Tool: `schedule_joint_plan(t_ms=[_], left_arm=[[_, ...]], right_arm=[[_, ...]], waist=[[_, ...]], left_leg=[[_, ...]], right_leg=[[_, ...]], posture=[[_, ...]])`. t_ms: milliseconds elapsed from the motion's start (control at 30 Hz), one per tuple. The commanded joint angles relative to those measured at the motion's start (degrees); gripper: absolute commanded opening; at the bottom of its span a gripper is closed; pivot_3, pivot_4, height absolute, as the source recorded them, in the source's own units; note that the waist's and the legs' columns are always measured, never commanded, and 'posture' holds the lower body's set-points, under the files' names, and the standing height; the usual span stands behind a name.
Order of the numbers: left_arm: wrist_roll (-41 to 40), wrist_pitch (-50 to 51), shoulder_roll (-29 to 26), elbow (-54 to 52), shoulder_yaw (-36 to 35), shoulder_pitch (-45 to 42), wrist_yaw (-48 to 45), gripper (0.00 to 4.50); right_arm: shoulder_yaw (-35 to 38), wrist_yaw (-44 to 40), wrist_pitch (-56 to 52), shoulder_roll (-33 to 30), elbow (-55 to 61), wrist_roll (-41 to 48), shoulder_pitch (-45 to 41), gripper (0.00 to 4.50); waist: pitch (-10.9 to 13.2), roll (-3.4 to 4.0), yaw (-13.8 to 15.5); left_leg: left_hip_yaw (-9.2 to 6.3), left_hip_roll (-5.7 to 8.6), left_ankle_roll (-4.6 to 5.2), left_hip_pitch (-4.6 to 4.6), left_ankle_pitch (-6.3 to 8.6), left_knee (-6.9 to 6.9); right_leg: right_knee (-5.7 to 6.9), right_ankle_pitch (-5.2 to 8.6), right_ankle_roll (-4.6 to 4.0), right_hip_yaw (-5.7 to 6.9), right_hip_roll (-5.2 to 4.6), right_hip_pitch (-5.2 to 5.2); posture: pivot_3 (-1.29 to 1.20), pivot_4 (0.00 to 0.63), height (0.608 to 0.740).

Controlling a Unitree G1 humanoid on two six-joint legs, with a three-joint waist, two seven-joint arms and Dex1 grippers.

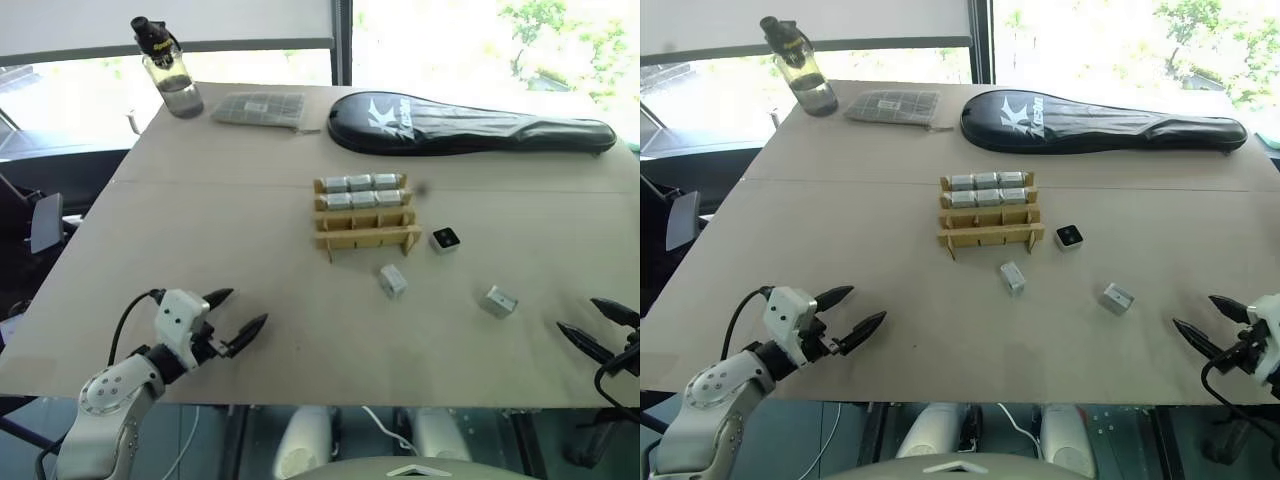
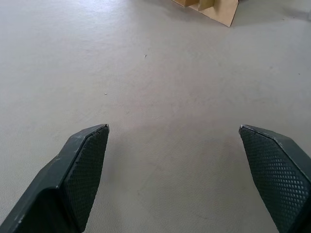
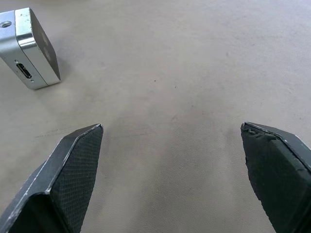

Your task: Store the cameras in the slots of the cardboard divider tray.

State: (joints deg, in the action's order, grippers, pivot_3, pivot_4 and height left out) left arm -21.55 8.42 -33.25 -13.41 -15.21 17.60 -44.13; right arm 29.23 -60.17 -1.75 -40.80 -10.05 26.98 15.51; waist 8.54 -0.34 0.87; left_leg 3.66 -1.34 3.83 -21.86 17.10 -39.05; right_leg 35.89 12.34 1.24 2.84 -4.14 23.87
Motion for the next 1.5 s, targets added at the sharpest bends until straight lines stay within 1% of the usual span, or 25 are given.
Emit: schedule_joint_plan(t_ms=[33, 133, 333, 867, 1000, 1133, 1267, 1367, 1500], left_arm=[[0.07, -1.73, -1.40, -0.33, -0.30, -0.37, -1.99, 4.44], [0.13, -2.76, -2.74, 1.43, -0.13, -0.98, -4.51, 4.44], [0.28, -2.78, -2.42, 1.17, 0.22, -1.51, -4.52, 4.44], [0.63, -2.90, -2.09, 0.61, 0.15, -2.39, -3.98, 4.44], [-0.56, -3.25, -3.18, -0.32, 0.08, -3.86, -6.33, 4.44], [-3.67, -2.95, -5.87, -1.30, -0.59, -6.07, -11.88, 4.44], [-7.15, -7.62, -11.28, -2.41, -0.55, -5.61, -24.89, 4.44], [-10.91, -5.99, -14.62, -2.24, -1.27, -7.41, -30.03, 4.44], [-15.40, -3.39, -18.00, -2.94, -2.11, -11.18, -34.38, 4.44]], right_arm=[[1.01, -0.37, 1.01, -0.77, 0.62, 0.09, 0.29, 4.50], [1.05, -0.33, 0.60, -1.08, 1.07, 0.10, 0.34, 4.50], [1.01, 0.18, -0.89, -1.20, 1.59, 0.31, 0.56, 4.50], [-0.70, -0.65, -0.49, -1.57, 1.65, -0.30, -0.81, 4.50], [-2.37, -2.13, -2.06, -2.25, 4.45, -0.09, 0.43, 4.50], [-4.01, -2.46, -2.46, -2.59, 7.50, -0.45, 0.56, 4.50], [-5.40, -2.05, -3.71, -2.72, 10.12, -0.19, -0.69, 4.50], [-6.85, -2.09, -4.15, -2.71, 12.01, -0.67, -1.03, 4.50], [-8.63, -1.76, -5.35, -2.38, 14.47, -0.37, -2.33, 4.50]], waist=[[0.00, 0.00, 0.00], [0.00, 0.01, 0.03], [0.01, 0.01, 0.01], [0.01, 0.02, 0.02], [0.01, 0.02, 0.04], [0.01, 0.04, 0.00], [0.06, 0.12, -0.14], [0.10, 0.19, -0.06], [0.15, 0.22, 0.07]], left_leg=[[0.00, 0.00, 0.00, 0.00, 0.00, 0.00], [0.00, 0.00, 0.00, 0.00, 0.00, 0.00], [0.00, 0.00, 0.00, -0.01, 0.00, 0.00], [-0.01, -0.01, -0.01, -0.01, 0.01, 0.01], [-0.02, -0.01, -0.01, -0.02, 0.01, 0.01], [-0.04, -0.01, -0.01, -0.01, 0.01, 0.01], [-0.03, -0.01, -0.03, -0.02, 0.01, 0.02], [-0.02, 0.00, -0.04, -0.14, 0.00, 0.03], [-0.03, 0.01, -0.03, -0.17, -0.01, 0.02]], right_leg=[[0.00, 0.00, 0.00, 0.00, 0.00, 0.00], [0.00, 0.00, 0.00, 0.01, 0.00, 0.01], [0.00, 0.00, 0.00, 0.00, -0.02, 0.01], [0.00, 0.00, -0.01, -0.01, -0.08, 0.01], [0.00, -0.01, -0.02, -0.01, -0.10, 0.01], [0.00, -0.01, -0.02, 0.01, -0.11, 0.02], [0.00, -0.01, -0.02, 0.00, -0.12, 0.04], [-0.01, -0.01, -0.03, 0.01, -0.11, 0.19], [-0.01, -0.01, -0.03, 0.08, -0.09, 0.18]], posture=[[0.00, 0.150, 0.740], [0.00, 0.150, 0.740], [0.00, 0.150, 0.740], [0.00, 0.150, 0.740], [0.00, 0.150, 0.740], [0.00, 0.150, 0.740], [0.00, 0.150, 0.740], [0.00, 0.150, 0.740], [0.00, 0.150, 0.740]])
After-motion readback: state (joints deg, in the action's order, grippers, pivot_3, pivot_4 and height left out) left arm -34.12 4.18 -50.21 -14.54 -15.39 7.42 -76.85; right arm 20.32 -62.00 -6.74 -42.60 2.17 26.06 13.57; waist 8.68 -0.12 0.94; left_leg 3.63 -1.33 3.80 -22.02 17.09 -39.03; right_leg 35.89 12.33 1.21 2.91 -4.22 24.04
